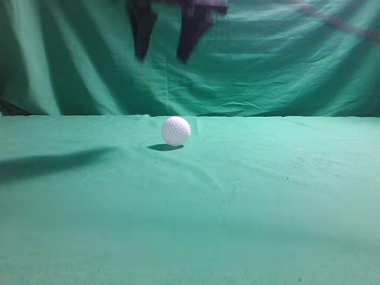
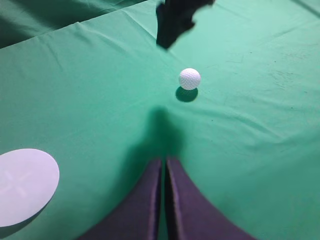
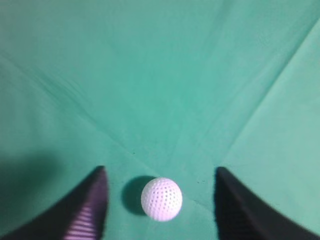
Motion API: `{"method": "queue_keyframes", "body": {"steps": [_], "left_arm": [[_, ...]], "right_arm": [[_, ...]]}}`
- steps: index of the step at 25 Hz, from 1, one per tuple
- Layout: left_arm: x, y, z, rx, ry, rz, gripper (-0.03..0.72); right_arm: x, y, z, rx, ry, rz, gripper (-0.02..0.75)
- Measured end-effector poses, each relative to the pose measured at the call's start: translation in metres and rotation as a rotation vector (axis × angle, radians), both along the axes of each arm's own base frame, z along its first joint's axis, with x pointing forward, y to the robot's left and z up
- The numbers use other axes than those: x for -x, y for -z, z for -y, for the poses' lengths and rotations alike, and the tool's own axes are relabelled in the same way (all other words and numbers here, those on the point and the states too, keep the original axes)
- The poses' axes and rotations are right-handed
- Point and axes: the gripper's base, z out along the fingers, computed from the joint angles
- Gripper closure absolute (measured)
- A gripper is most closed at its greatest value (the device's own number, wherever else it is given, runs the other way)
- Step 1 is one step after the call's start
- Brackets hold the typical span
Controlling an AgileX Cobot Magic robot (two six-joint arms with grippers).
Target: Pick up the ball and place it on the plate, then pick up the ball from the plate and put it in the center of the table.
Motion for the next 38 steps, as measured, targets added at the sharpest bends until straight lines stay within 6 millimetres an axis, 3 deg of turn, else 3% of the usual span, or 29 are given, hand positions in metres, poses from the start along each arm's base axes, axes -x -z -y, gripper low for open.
{"method": "queue_keyframes", "body": {"steps": [5, 7, 13, 16, 21, 25, 32, 38], "left_arm": [[-0.002, -0.003, -0.002, 0.02, -0.029, 0.035, 0.688], [-0.003, -0.007, -0.001, 0.068, -0.044, 0.055, 0.688], [-0.004, -0.009, 0.0, 0.121, -0.054, 0.058, 0.688], [0.001, -0.004, 0.001, 0.149, -0.052, 0.059, 0.688], [0.014, 0.019, 0.002, 0.178, -0.046, 0.055, 0.688], [0.02, 0.038, 0.001, 0.215, -0.073, 0.046, 0.688], [0.013, 0.048, -0.009, 0.236, -0.197, 0.112, 0.688], [0.007, 0.06, -0.015, 0.237, -0.271, 0.11, 0.688]], "right_arm": [[0.027, -0.084, 0.022, -0.07, 0.004, 0.086, 0.604], [0.041, -0.114, 0.035, -0.097, 0.006, 0.129, 0.678], [0.086, -0.182, 0.076, -0.153, 0.02, 0.244, 0.668], [0.111, -0.2, 0.098, -0.175, 0.022, 0.276, 0.668], [0.153, -0.2, 0.132, -0.195, 0.017, 0.304, 0.668], [0.186, -0.182, 0.159, -0.236, 0.006, 0.357, 0.668], [0.247, -0.137, 0.208, -0.346, -0.01, 0.49, 0.668], [0.284, -0.084, 0.237, -0.424, 0.011, 0.531, 0.668]]}}
